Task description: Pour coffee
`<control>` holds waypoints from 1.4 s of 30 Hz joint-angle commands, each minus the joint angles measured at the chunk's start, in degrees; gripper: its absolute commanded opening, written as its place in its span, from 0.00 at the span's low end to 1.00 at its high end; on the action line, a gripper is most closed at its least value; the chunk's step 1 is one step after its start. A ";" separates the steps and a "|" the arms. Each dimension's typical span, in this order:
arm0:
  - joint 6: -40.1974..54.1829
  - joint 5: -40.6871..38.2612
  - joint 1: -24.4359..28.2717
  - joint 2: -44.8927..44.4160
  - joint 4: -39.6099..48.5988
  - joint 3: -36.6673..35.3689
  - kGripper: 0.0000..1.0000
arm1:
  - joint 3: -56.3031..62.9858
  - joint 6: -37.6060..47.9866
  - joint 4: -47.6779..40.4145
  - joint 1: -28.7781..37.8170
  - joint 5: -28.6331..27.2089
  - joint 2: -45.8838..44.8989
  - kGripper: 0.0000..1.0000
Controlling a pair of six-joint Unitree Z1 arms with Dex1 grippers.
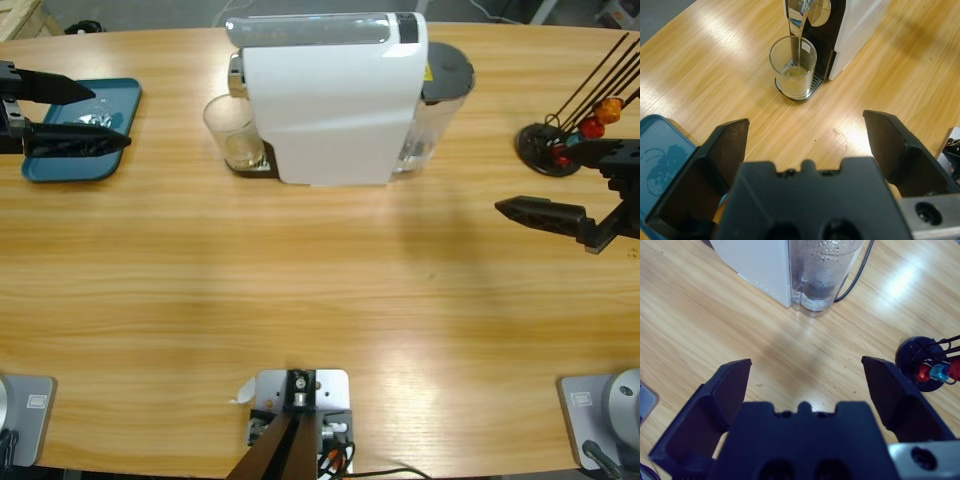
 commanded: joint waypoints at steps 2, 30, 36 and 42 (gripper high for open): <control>0.62 -0.85 0.56 2.50 -1.38 2.38 1.00 | 1.75 -0.65 -0.36 -0.72 -0.94 1.13 1.00; 3.52 -2.34 0.56 5.69 -9.19 6.02 1.00 | 1.40 -0.74 -0.27 -0.72 -0.59 2.84 1.00; 3.52 -2.34 0.56 5.61 -9.59 6.09 1.00 | 1.38 -0.74 -0.27 -0.72 -0.59 2.86 1.00; 3.71 -2.57 0.56 5.78 -10.44 6.55 1.00 | 1.40 -0.74 -0.27 -0.72 -0.59 2.88 1.00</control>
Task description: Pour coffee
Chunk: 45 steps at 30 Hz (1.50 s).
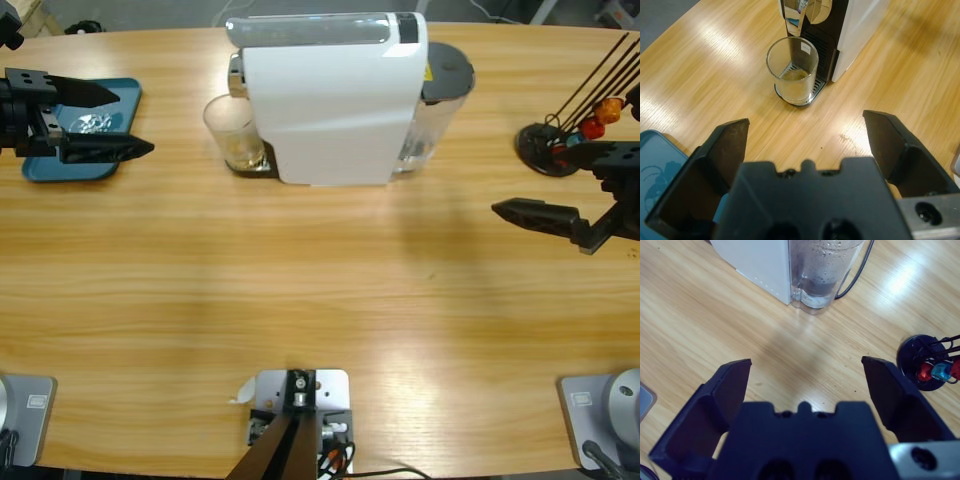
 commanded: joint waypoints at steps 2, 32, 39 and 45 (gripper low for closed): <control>0.87 -1.27 0.56 2.40 -1.47 2.20 1.00 | 1.40 -0.74 -0.27 -0.72 -0.59 1.94 1.00; 8.31 -2.65 0.21 9.96 -4.78 1.89 1.00 | 1.36 -0.67 -0.40 -0.72 0.41 2.99 1.00; 8.43 -4.28 0.19 17.81 -16.71 2.19 1.00 | 0.96 -0.72 -0.45 -0.72 0.99 5.17 1.00; 8.45 -7.22 0.19 23.23 -22.18 1.57 1.00 | 0.43 -0.81 -0.45 -0.72 1.20 8.04 1.00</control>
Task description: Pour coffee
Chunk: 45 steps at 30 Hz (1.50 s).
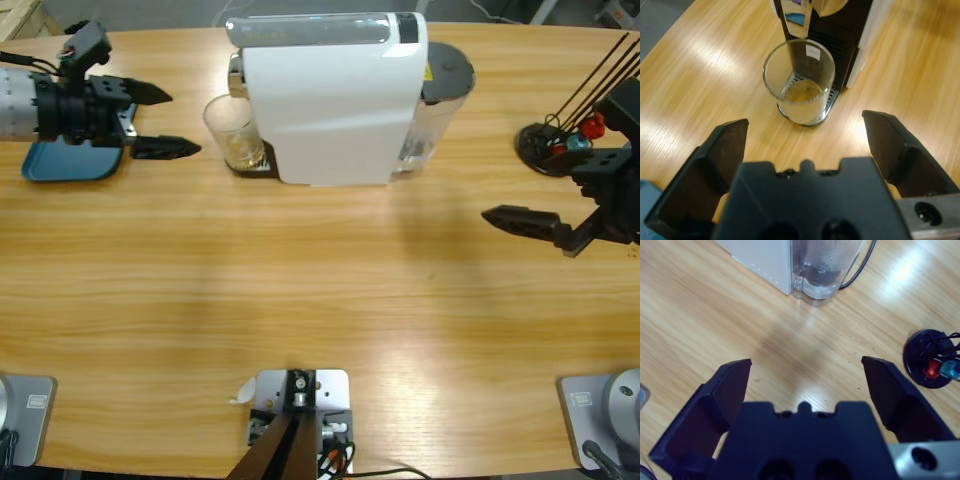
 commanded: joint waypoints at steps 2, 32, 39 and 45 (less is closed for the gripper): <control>0.68 -3.06 0.03 8.84 -6.41 -0.23 1.00 | 0.43 -0.82 -0.45 -0.72 0.88 4.61 1.00; -0.30 -4.66 -3.13 16.84 -7.31 -8.09 0.89 | 0.08 -0.91 -0.36 -0.72 0.96 6.25 1.00; -0.27 -3.94 -3.98 17.47 -7.24 -8.88 0.60 | 0.08 -0.91 -0.36 -0.72 0.96 6.34 1.00; -0.04 -3.83 -4.63 17.66 -7.15 -8.99 0.36 | 0.08 -0.91 -0.36 -0.72 0.96 6.34 1.00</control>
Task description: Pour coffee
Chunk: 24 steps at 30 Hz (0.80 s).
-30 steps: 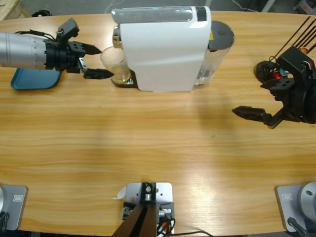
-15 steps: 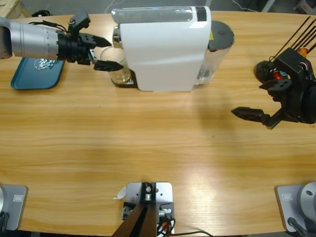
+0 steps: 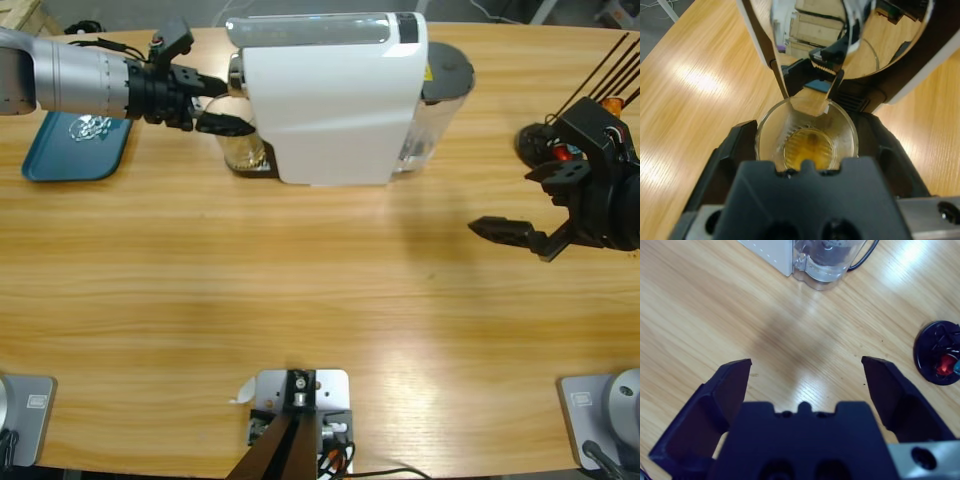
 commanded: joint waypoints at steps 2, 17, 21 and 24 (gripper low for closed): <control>-0.11 0.76 -1.18 3.35 0.28 -0.04 0.35 | 0.11 -0.63 -0.36 -0.72 0.59 1.97 1.00; -0.39 3.34 -0.67 -1.96 0.89 3.73 0.26 | 0.21 -0.63 -0.45 -0.72 0.31 1.81 1.00; -0.99 3.82 0.70 -5.63 0.98 6.21 0.26 | 0.41 -0.63 -0.53 -0.72 0.12 1.28 1.00; -1.43 4.87 2.32 -9.87 2.65 8.27 0.26 | 0.51 -0.63 -0.61 -0.72 -0.02 0.84 1.00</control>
